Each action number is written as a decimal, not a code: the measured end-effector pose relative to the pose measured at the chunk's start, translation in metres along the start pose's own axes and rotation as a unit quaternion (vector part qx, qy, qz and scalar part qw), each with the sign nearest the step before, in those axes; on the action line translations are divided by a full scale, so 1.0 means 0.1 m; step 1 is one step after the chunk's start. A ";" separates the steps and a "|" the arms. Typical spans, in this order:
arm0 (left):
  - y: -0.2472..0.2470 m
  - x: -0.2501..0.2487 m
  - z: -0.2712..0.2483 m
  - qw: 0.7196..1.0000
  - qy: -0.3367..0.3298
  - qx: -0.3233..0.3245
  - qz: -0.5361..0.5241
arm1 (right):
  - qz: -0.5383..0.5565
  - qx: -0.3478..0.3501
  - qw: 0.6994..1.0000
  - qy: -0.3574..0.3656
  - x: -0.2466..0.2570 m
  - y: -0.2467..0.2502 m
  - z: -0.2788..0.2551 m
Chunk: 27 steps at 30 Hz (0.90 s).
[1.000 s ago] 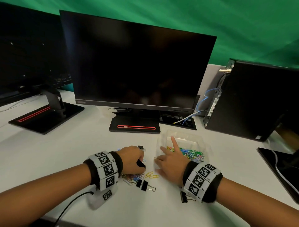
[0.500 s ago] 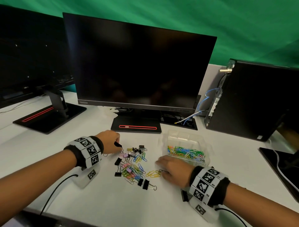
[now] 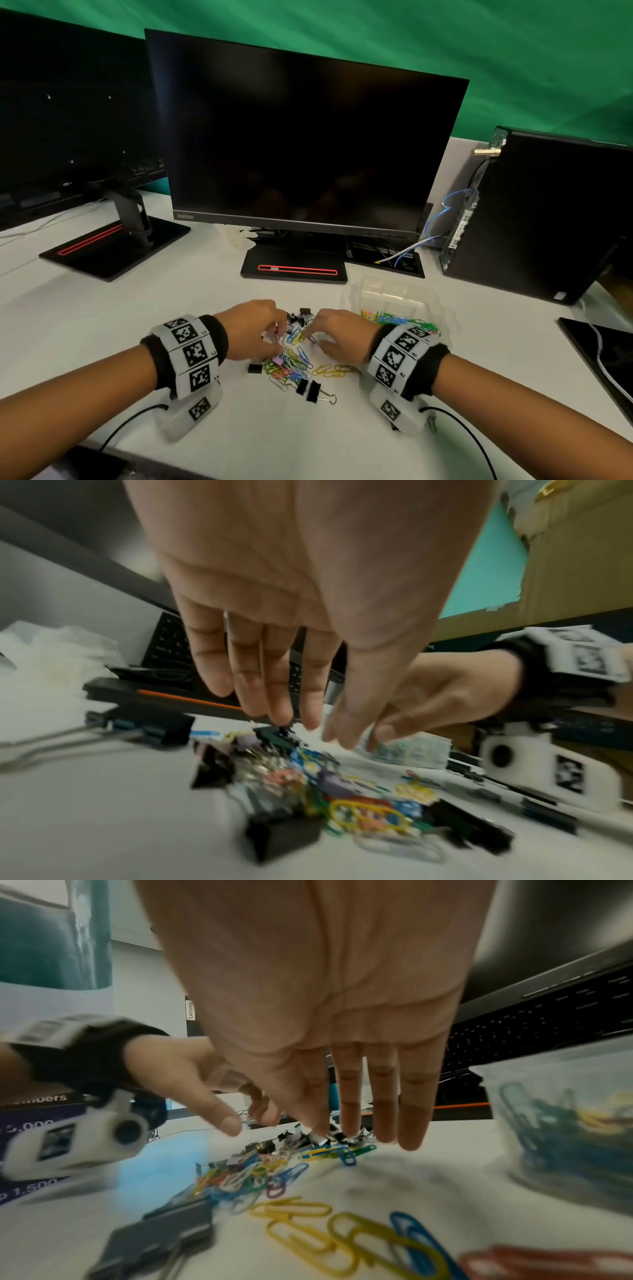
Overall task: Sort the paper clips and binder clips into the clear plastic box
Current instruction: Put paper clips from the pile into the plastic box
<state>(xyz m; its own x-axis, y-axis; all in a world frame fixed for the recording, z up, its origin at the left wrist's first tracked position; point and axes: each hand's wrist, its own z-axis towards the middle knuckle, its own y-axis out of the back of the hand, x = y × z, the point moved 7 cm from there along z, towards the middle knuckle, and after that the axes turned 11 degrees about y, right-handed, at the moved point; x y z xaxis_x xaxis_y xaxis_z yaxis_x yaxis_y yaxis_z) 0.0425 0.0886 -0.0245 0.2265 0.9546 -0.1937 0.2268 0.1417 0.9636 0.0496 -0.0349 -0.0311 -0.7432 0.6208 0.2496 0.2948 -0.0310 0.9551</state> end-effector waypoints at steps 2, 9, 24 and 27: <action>-0.08 -0.07 -0.05 1.000 -0.013 0.027 -0.004 | 0.003 0.004 1.000 0.008 0.03 0.00 0.11; -0.23 -0.12 -0.03 0.999 -0.023 0.036 0.000 | -0.005 0.045 0.999 0.025 0.12 -0.09 0.15; -0.05 -0.05 -0.03 0.996 -0.003 0.049 -0.081 | 0.007 0.033 0.999 -0.012 0.12 -0.03 -0.10; -0.02 -0.07 -0.05 0.997 -0.012 0.038 -0.071 | 0.003 0.050 0.998 -0.023 0.16 -0.11 0.05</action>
<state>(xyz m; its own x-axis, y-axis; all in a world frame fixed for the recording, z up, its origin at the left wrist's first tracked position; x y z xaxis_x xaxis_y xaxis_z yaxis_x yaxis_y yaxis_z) 0.0358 0.0834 -0.0241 0.2102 0.9196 -0.3320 0.3290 0.2532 0.9097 0.0379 -0.0209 -0.0381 -0.7130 0.6565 0.2463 0.3597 0.0409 0.9322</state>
